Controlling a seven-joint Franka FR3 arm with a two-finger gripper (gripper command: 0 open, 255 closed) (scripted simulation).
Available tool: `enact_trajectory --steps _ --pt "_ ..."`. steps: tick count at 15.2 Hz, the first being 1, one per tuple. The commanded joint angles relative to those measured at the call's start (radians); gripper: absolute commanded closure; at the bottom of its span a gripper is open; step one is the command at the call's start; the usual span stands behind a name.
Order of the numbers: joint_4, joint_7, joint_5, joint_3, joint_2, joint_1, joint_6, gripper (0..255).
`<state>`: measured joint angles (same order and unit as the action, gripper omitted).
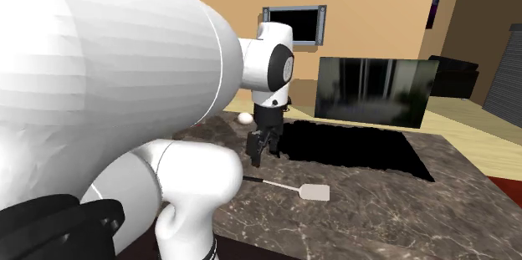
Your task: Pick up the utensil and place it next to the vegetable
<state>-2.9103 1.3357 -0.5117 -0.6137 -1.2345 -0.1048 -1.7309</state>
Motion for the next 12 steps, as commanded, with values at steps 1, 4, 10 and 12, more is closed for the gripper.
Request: enact_trajectory --steps 1,4,10,12 --pt "-0.001 0.165 -0.096 -0.102 0.018 -0.008 -0.022 0" --pt "-0.007 0.262 -0.167 -0.181 0.041 -0.016 -0.054 0" --pt "-0.067 0.255 -0.245 -0.261 0.085 0.001 -0.152 0" --pt "-0.067 0.255 -0.245 -0.261 0.085 0.002 -0.152 0"
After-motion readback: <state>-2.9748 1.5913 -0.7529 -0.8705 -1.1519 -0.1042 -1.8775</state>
